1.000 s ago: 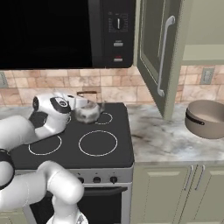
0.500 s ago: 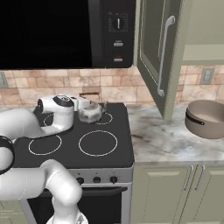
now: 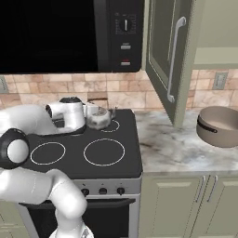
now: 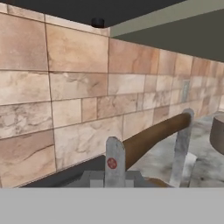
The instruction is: Pick the kettle from the cabinet and place it on a stove burner. Then pick the pot from the counter and place it on another stove burner. Finally, turn both burners on.
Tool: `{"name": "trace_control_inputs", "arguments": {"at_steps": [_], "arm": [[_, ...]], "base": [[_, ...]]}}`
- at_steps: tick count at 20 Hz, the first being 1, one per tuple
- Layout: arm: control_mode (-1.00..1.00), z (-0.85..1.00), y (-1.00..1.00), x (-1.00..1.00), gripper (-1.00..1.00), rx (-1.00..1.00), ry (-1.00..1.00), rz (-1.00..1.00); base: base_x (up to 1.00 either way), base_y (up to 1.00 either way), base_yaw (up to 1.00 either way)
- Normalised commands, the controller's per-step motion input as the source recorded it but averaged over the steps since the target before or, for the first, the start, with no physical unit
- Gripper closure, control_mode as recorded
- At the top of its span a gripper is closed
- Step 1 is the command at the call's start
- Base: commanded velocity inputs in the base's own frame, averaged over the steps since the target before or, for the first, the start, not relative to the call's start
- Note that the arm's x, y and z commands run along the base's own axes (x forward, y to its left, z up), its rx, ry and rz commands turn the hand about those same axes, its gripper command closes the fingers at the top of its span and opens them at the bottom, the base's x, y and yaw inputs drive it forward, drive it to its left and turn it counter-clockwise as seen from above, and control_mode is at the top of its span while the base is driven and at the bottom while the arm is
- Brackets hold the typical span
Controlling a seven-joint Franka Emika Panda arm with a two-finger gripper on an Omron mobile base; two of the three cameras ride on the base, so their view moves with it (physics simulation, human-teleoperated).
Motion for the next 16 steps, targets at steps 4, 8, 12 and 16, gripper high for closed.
{"name": "trace_control_inputs", "arguments": {"at_steps": [4,8,12,16], "arm": [[-1.0,-0.14,0.0,0.26,1.0,0.0,0.0,-0.01],[-1.0,-0.13,0.0,0.25,1.0,0.0,0.0,-0.01],[-1.0,-0.1,0.0,0.23,1.0,0.0,0.0,-0.02],[-1.0,-0.04,0.0,0.27,1.0,0.0,0.0,-0.03]], "base": [[0.0,0.0,0.0],[0.0,0.0,0.0],[0.0,0.0,0.0],[0.0,0.0,0.0]]}}
